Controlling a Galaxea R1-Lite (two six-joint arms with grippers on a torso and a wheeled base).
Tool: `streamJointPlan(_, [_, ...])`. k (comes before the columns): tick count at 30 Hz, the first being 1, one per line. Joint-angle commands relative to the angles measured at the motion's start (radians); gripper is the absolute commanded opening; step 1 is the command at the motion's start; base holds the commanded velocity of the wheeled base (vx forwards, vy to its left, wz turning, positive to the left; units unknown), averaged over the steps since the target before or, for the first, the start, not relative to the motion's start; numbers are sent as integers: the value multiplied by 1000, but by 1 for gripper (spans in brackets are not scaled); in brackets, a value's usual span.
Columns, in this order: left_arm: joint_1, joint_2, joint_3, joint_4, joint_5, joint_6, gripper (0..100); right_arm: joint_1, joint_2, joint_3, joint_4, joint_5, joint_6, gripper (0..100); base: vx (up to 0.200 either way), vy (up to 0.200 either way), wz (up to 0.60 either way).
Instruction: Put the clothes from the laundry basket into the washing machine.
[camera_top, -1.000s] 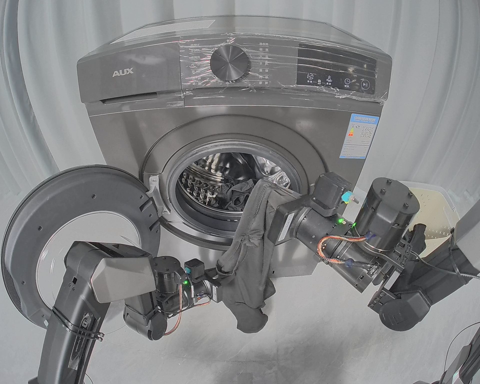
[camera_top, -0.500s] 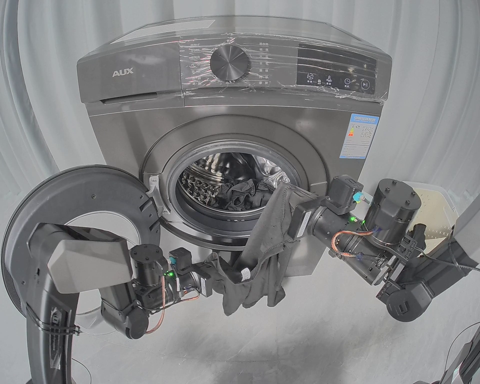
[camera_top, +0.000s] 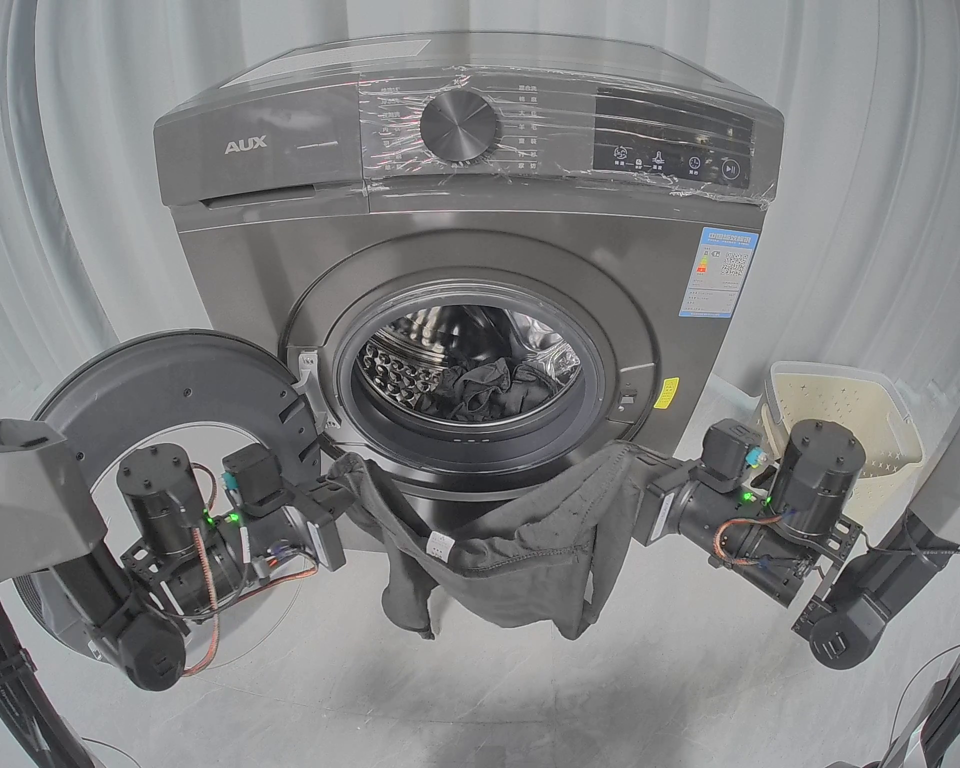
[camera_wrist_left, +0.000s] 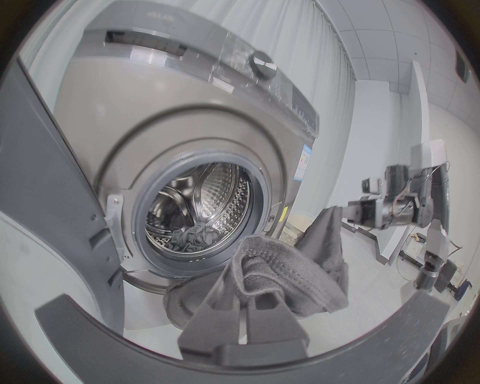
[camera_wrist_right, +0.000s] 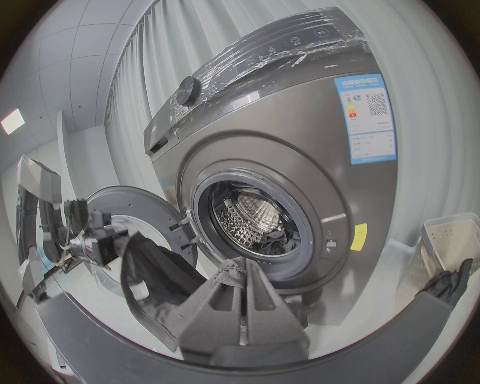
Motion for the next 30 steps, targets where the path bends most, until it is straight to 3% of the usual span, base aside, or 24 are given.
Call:
streamJointPlan(1, [-2,-177,95,0,-1,-1,0,-46,2,108,-75,31,1,0,0,0,0])
streamJointPlan(7, [-2,-189,46,-2,9,-8,0,-82,12,168,-96,39,-2,0,0,0,0])
streamJointPlan(12, [-4,-224,32,0,15,-11,0,-119,-2,186,-98,82,0,0,0,0,0])
streamJointPlan(30, [-10,-265,51,1,33,-9,0,-135,-39,193,-139,80,-9,0,0,0,0])
